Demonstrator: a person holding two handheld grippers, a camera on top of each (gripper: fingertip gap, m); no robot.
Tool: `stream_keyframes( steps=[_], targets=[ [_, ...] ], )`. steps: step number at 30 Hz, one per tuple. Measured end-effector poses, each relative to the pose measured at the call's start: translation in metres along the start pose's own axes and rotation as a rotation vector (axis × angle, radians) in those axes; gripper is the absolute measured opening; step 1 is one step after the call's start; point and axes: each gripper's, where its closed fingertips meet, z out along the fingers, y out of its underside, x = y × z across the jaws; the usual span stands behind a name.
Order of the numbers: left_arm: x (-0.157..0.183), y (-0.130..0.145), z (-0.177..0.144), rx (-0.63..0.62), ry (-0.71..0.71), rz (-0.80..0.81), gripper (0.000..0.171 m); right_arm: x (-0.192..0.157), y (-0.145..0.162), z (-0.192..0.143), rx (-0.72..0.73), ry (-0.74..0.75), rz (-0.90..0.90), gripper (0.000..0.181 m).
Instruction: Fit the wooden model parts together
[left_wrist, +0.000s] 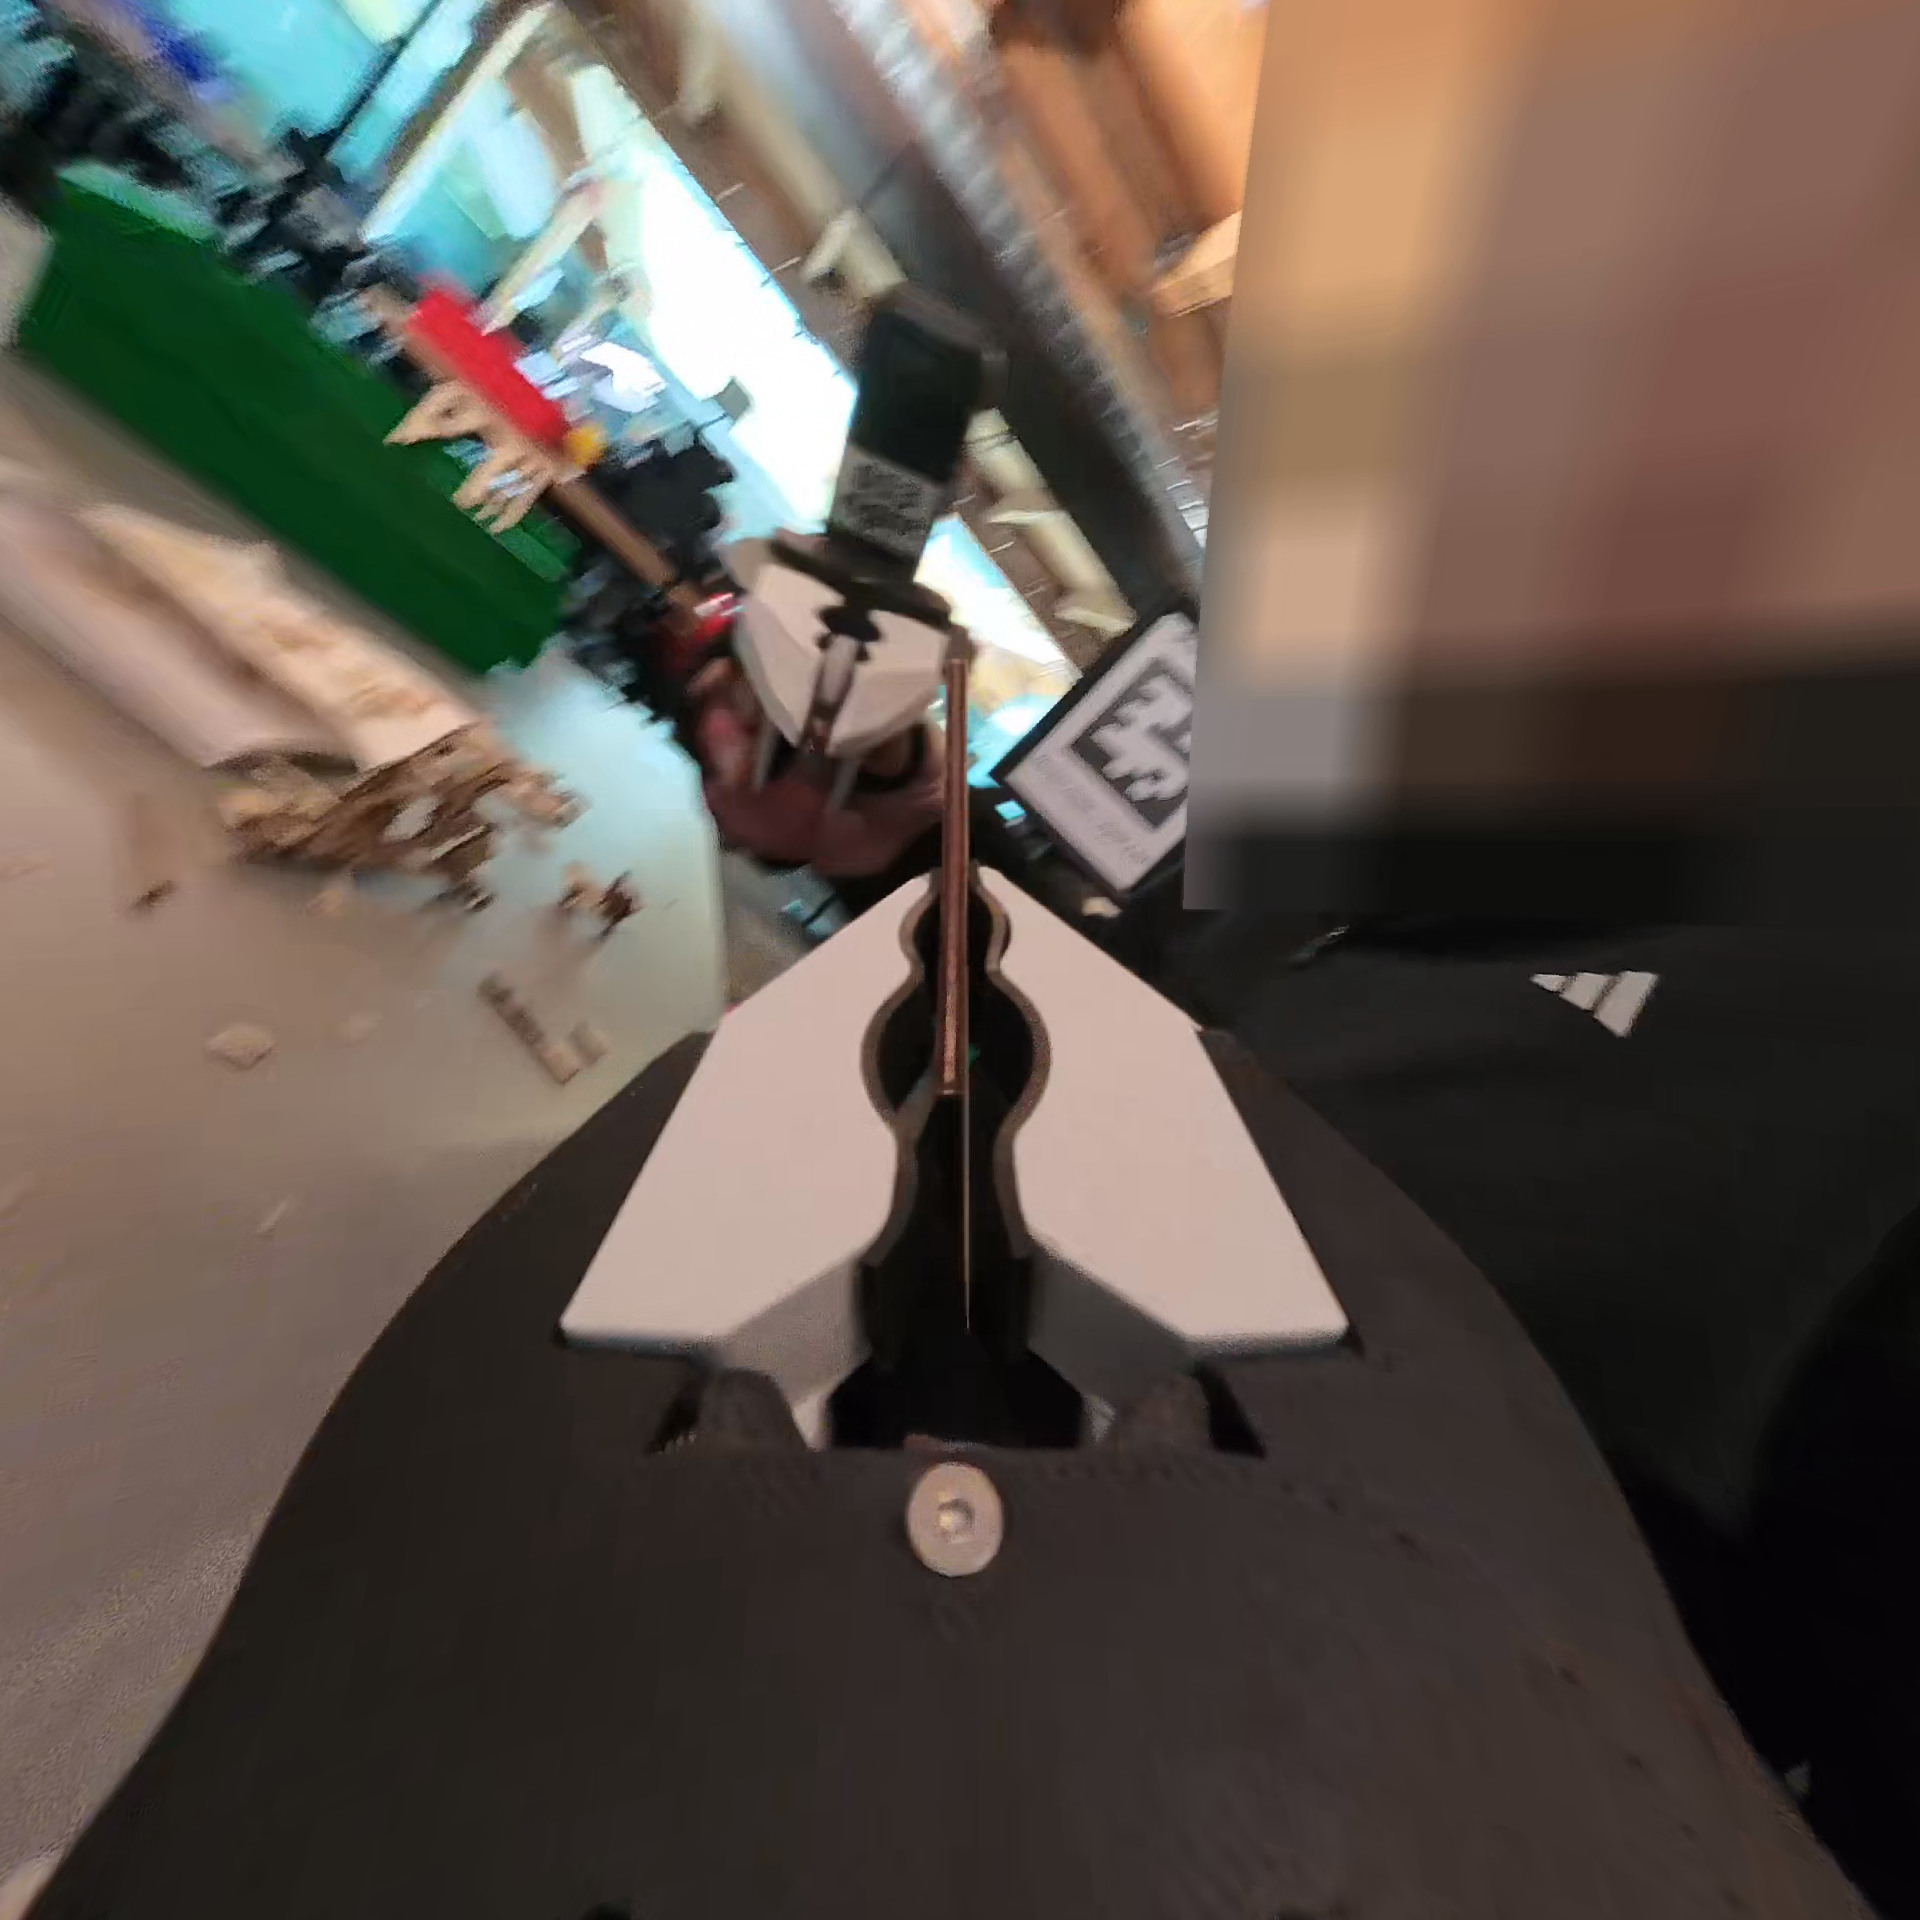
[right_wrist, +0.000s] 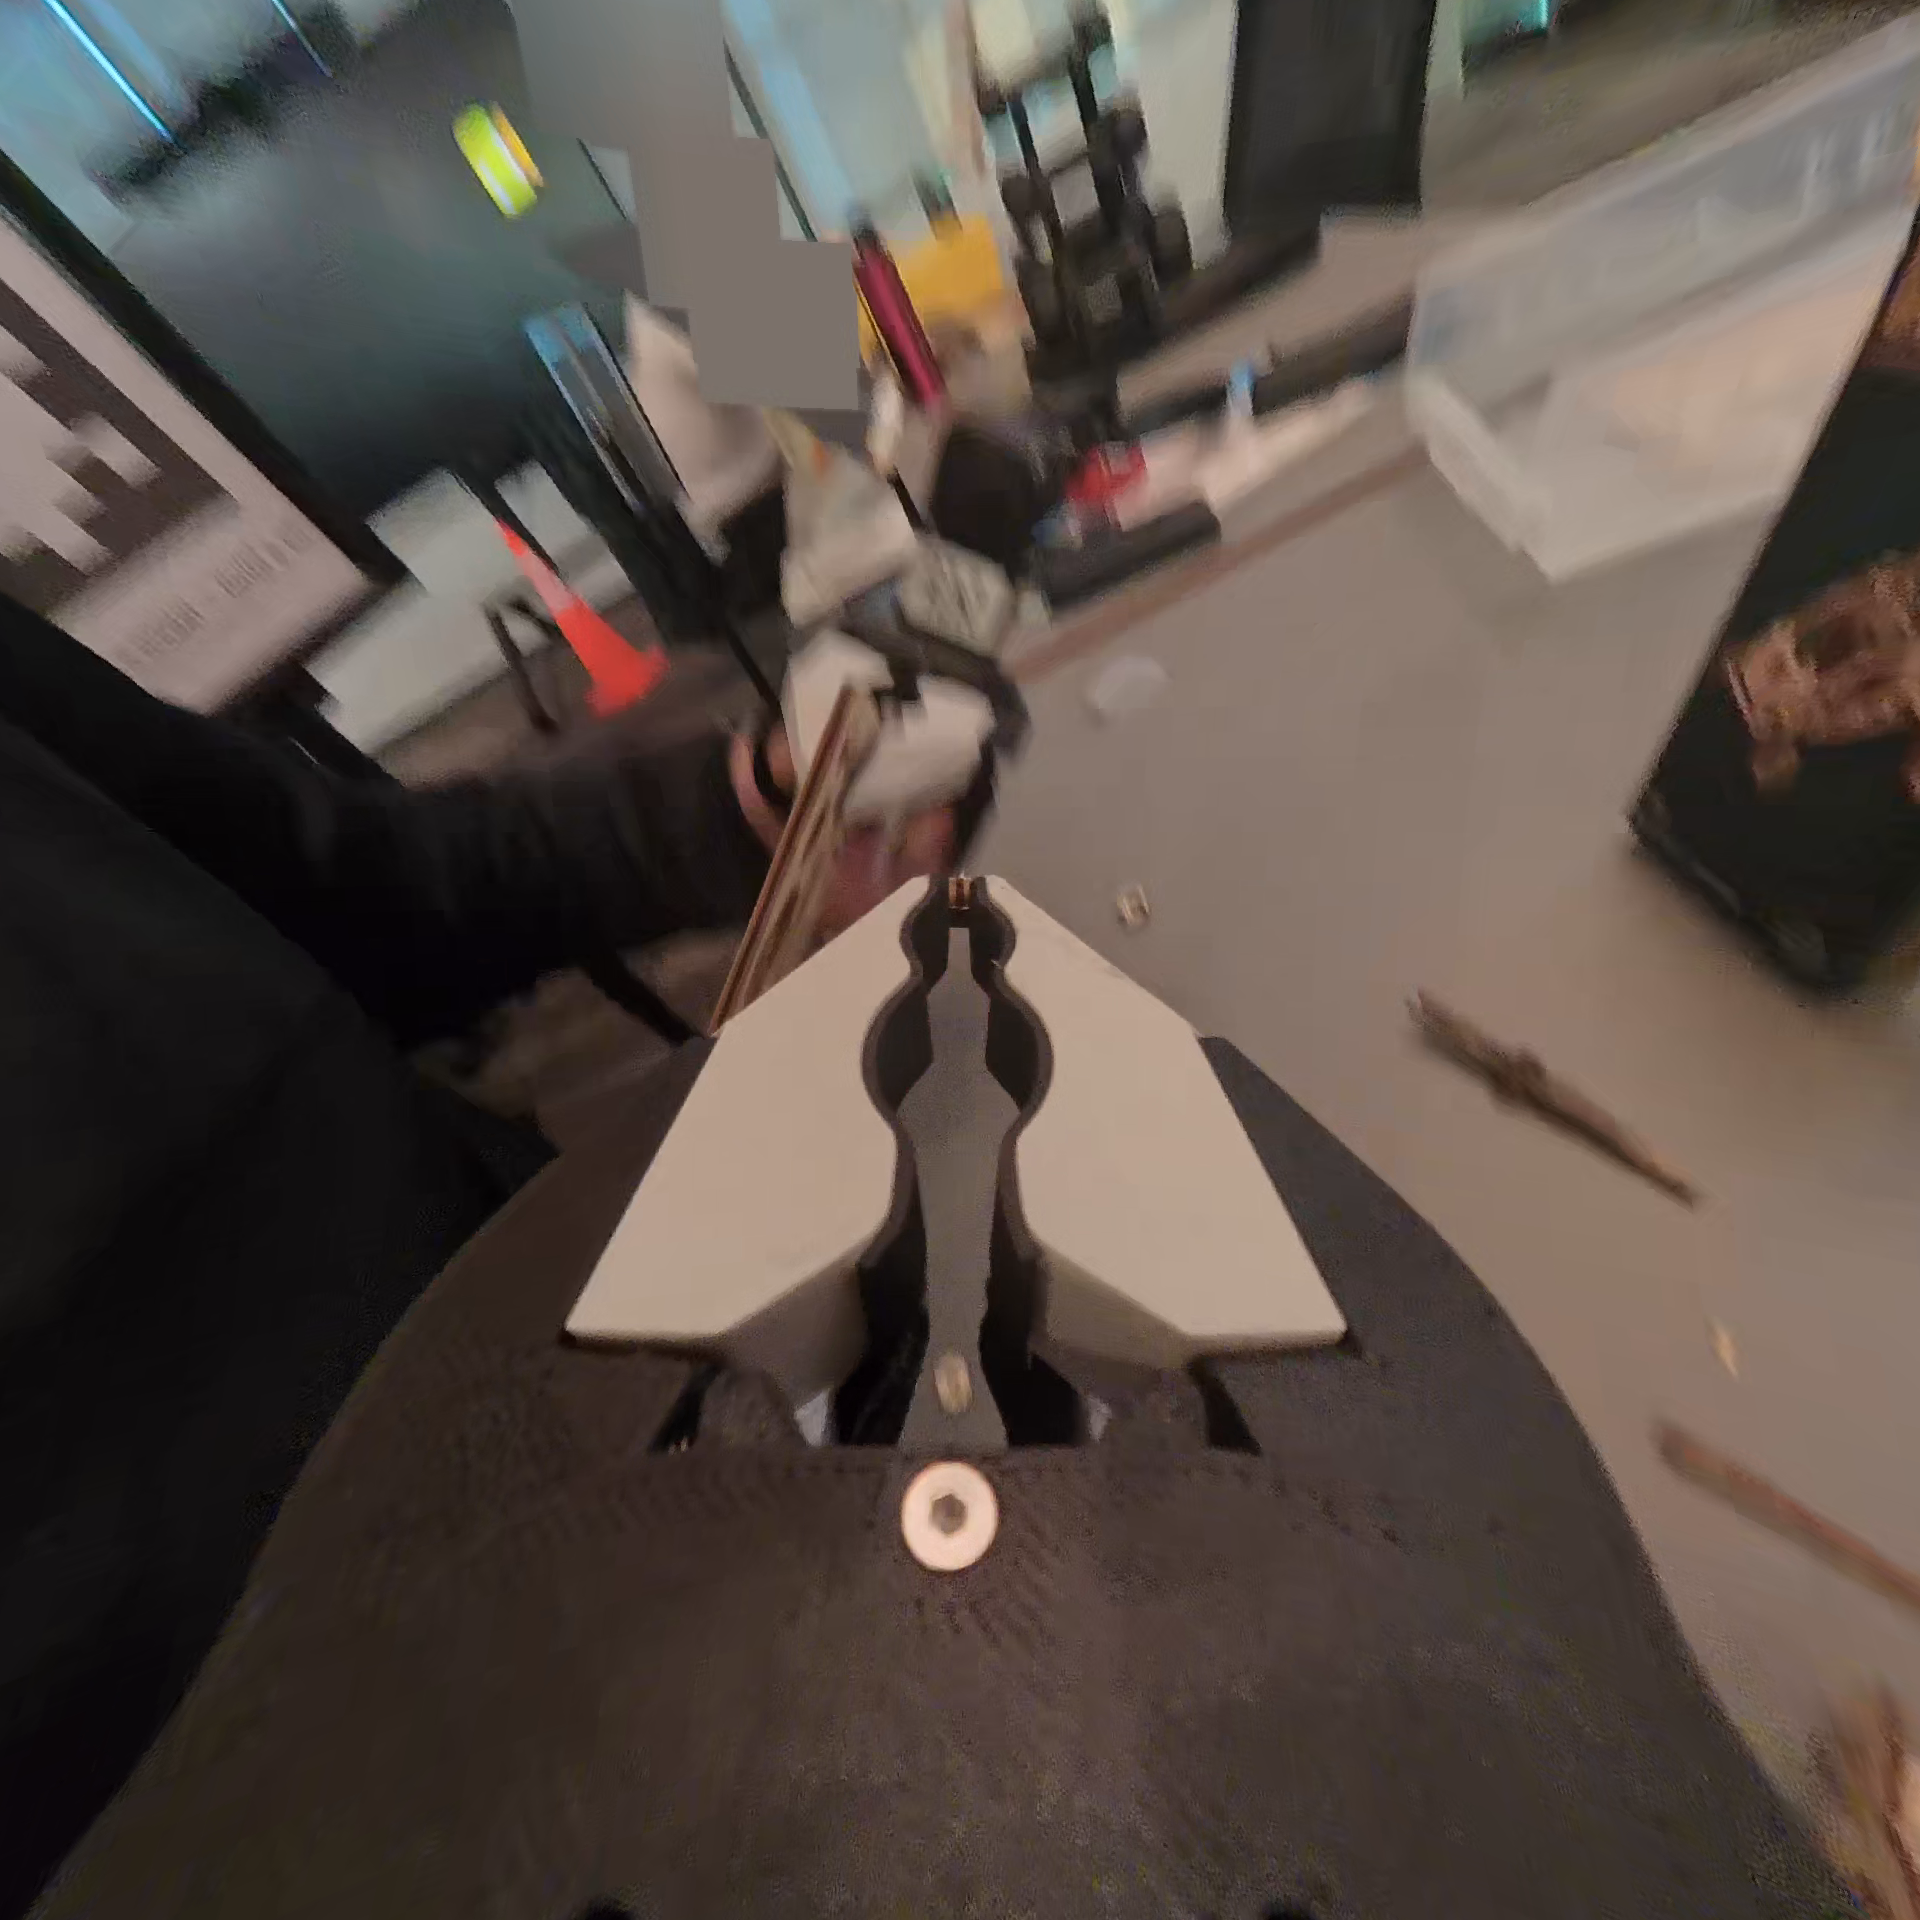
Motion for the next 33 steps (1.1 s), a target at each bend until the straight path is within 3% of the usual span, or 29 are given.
stream_keyframes(
  steps=[2, 6, 11, 18, 21, 23, 28, 30, 33],
  targets=[
    [-0.017, 0.005, -0.028, -0.05, -0.185, -0.023, 0.0, 0.011, 0.039, -0.002, -0.162, 0.1, -0.014, 0.0],
    [-0.048, 0.009, -0.091, -0.082, -0.523, -0.054, 0.0, 0.021, 0.118, 0.005, -0.409, 0.149, 0.051, 0.0],
    [-0.07, 0.013, -0.131, -0.093, -0.698, -0.077, 0.001, 0.035, 0.176, 0.017, -0.581, 0.184, 0.079, 0.007],
    [-0.094, 0.017, -0.143, -0.049, -0.73, -0.101, 0.005, 0.04, 0.173, 0.01, -0.569, 0.266, -0.014, 0.028],
    [-0.099, 0.014, -0.146, -0.046, -0.761, -0.065, 0.01, 0.034, 0.168, 0.003, -0.559, 0.3, -0.091, 0.023],
    [-0.1, 0.014, -0.147, -0.045, -0.768, -0.053, 0.011, 0.025, 0.162, 0.0, -0.533, 0.318, -0.161, 0.0],
    [-0.106, 0.011, -0.153, -0.017, -0.786, -0.042, 0.014, 0.017, 0.175, -0.004, -0.537, 0.318, -0.14, 0.0],
    [-0.108, 0.01, -0.157, -0.009, -0.807, -0.034, 0.015, 0.01, 0.178, -0.003, -0.515, 0.293, -0.108, 0.016],
    [-0.112, 0.01, -0.164, -0.013, -0.848, -0.018, 0.02, 0.007, 0.186, 0.002, -0.532, 0.324, -0.127, 0.023]
  ],
)
